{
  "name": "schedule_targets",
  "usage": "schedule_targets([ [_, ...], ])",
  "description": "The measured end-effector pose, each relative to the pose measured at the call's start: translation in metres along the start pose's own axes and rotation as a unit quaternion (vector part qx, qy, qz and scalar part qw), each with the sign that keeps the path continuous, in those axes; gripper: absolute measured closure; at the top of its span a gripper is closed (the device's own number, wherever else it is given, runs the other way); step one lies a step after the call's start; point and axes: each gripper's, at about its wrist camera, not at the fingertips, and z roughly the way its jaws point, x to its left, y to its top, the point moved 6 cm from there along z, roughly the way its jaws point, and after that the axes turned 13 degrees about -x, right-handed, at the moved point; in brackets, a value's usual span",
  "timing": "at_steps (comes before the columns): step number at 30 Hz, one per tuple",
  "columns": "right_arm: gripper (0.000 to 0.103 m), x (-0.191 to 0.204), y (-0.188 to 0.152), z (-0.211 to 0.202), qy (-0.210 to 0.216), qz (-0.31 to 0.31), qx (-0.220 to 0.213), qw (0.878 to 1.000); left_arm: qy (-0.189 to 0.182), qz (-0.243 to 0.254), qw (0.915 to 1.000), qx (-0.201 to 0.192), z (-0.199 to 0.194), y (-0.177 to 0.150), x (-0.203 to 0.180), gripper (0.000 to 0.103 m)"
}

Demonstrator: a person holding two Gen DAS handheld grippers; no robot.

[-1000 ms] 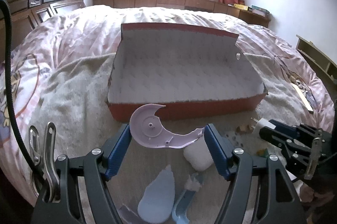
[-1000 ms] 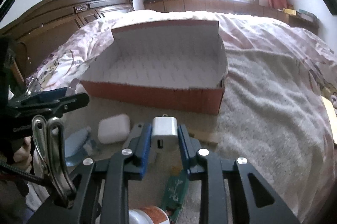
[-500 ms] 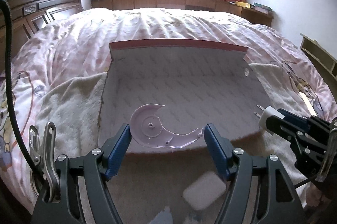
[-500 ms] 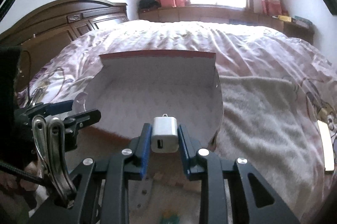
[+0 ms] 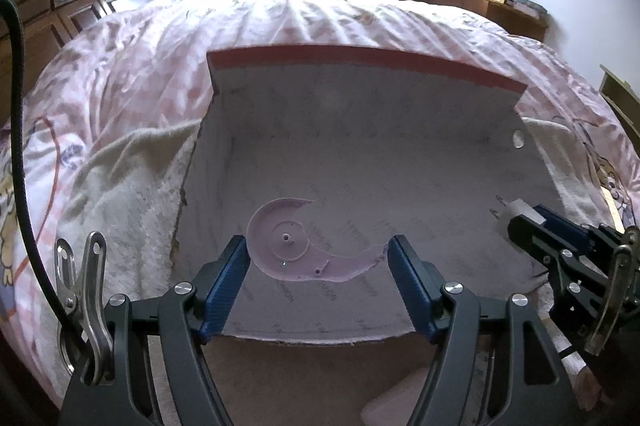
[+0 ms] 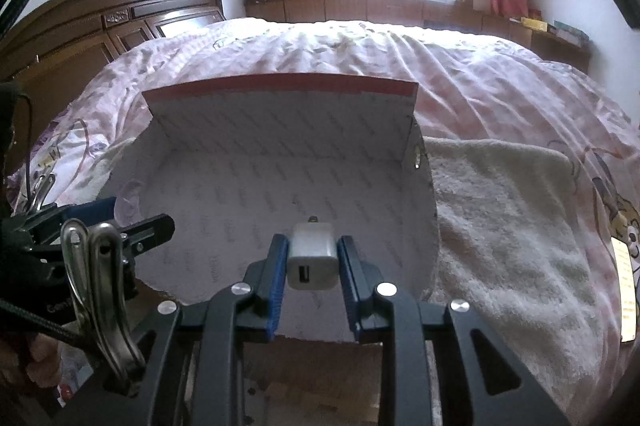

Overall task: Organize rigid objects
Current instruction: 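Lower disc and charger into the box and open both grippers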

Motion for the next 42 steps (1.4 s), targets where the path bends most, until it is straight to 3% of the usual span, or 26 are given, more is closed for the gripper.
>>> schedule_targets([
  [25, 0.075, -0.006, -0.009, 0.015, -0.007, 0.012, 0.014, 1.000, 0.028, 0.011, 0.9989, 0.037, 0.021, -0.015, 0.001, 0.030],
  [37, 0.041, -0.002, -0.004, 0.003, 0.007, 0.024, -0.004, 1.000, 0.033, 0.018, 0.9989, 0.029, 0.015, -0.014, 0.002, 0.030],
  [42, 0.039, -0.002, -0.003, -0.005, 0.010, 0.026, -0.011, 1.000, 0.024, 0.009, 0.9993, 0.029, 0.007, -0.014, 0.003, 0.030],
])
